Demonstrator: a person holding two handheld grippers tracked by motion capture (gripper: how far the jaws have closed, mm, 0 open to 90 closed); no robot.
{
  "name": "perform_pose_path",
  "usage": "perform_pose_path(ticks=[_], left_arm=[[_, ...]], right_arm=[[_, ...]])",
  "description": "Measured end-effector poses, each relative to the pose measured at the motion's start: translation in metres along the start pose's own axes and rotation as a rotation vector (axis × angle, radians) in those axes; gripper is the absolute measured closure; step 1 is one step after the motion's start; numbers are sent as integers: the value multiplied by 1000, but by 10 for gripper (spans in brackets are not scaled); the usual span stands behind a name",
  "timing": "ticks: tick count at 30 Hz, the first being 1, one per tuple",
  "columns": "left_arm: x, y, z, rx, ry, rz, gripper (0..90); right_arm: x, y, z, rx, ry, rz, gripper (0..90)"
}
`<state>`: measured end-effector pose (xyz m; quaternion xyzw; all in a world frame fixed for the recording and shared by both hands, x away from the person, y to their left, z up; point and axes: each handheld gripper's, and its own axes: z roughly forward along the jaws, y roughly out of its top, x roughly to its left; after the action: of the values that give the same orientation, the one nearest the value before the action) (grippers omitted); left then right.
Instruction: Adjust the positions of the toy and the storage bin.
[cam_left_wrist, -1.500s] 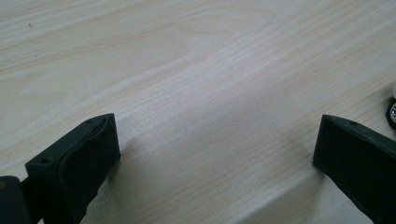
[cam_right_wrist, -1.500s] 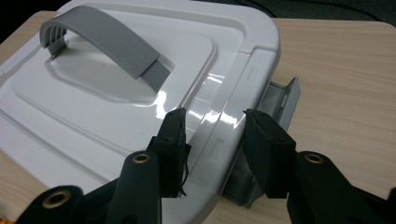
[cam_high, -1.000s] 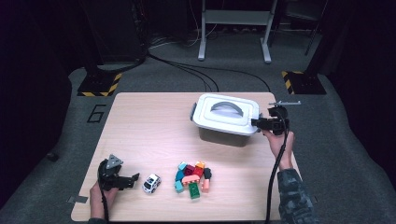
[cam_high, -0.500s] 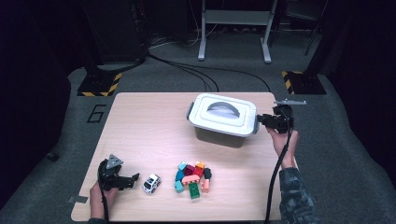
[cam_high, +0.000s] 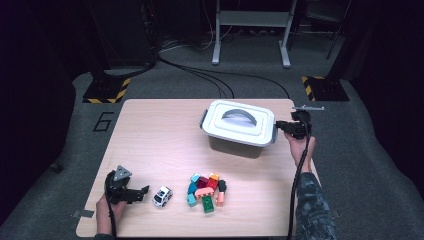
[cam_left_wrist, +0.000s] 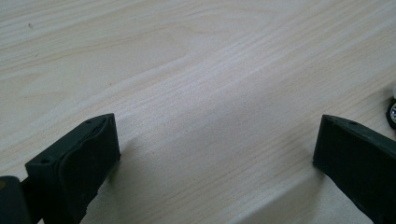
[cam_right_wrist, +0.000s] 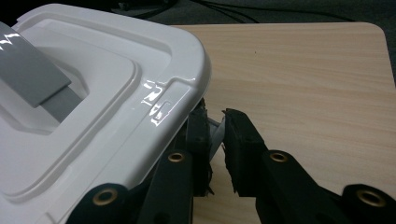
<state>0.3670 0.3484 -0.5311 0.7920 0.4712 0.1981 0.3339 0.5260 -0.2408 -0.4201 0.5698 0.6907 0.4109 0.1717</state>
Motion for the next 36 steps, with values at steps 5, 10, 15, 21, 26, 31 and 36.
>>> perform_pose_path(ticks=[5,10,15,21,26,31,36], left_arm=[[0,0,0,0,0,0,3],[0,0,0,1,0,0,3],[0,0,0,-5,1,-1,3],[0,0,0,-6,2,-1,3],[0,0,0,-5,2,-2,3],[0,0,0,-6,2,-2,2],[0,0,1,-9,3,-3,3]], right_arm=[[2,0,-1,5,-10,10,819],[8,0,-4,34,-30,0,817],[15,-5,-9,53,-19,8,811],[26,-14,-17,58,-5,-21,799],[26,-10,-28,24,1,-51,734],[37,3,-44,-21,60,-133,661],[64,13,-37,7,134,-242,608]])
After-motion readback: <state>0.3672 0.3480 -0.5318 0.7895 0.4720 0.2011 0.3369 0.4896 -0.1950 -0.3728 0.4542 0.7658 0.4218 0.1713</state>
